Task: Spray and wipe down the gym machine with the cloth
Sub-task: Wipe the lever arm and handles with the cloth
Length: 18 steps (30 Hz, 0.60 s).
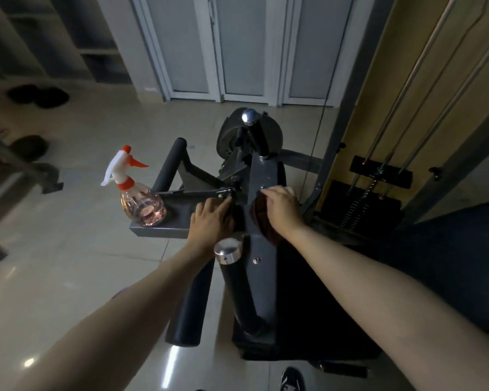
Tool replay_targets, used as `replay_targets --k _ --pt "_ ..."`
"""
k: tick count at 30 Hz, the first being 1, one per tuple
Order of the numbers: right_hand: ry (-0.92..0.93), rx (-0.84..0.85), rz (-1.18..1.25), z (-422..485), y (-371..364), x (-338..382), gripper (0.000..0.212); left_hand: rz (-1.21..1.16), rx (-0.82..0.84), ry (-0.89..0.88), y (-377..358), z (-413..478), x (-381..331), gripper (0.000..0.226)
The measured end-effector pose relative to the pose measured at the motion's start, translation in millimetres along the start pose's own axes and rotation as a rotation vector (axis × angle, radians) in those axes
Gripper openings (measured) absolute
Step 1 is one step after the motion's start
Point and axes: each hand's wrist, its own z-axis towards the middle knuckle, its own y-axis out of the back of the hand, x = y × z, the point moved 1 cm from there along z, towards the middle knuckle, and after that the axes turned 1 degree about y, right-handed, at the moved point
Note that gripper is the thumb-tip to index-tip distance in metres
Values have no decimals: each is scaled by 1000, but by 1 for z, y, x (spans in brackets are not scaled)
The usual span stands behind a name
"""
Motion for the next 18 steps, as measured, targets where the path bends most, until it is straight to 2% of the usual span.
replay_targets --k 3,8,12,14,17,18 --pt "-2 19 7 1 -5 6 34 -4 -9 49 -6 -1 -4 65" --pt "245 47 55 -44 -8 28 28 -28 -59 72 -11 2 -9 62" --pt "432 88 -5 -53 -10 20 31 -43 -72 57 -11 2 -5 60" --pt "369 64 -30 -35 -14 9 32 -41 -61 45 -9 2 -3 60" --pt "19 57 35 -1 -12 -3 34 -44 -41 18 -7 3 -1 60" --pt "-28 73 39 3 -11 -3 34 -52 -48 13 -7 2 0 60"
